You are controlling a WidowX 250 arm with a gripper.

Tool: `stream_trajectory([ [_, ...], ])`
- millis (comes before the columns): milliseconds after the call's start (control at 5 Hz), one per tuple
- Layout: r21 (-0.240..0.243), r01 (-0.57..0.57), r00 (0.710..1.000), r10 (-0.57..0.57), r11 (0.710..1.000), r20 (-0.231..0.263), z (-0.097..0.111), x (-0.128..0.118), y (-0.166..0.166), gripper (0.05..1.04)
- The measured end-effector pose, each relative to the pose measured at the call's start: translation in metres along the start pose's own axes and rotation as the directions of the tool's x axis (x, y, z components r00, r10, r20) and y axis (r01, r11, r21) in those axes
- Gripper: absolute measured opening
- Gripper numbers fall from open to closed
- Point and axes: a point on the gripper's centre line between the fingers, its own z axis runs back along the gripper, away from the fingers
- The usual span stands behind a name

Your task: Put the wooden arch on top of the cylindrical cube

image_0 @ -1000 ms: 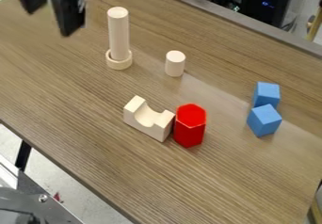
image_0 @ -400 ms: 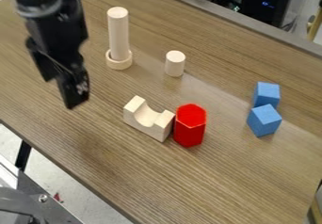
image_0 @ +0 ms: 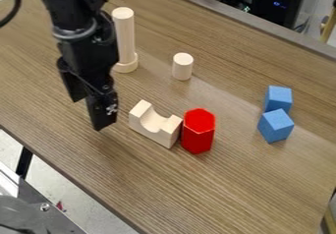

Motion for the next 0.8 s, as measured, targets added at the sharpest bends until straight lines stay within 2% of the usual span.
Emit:
stream_trajectory([
  [400, -0.029, 0.003, 1.000, -0.003, 1.000, 0.015, -0.001, 0.028, -0.007, 0.999],
  [800, -0.042, -0.010, 1.000, 0.010, 0.999, 0.012, -0.007, 0.041, -0.009, 0.999],
])
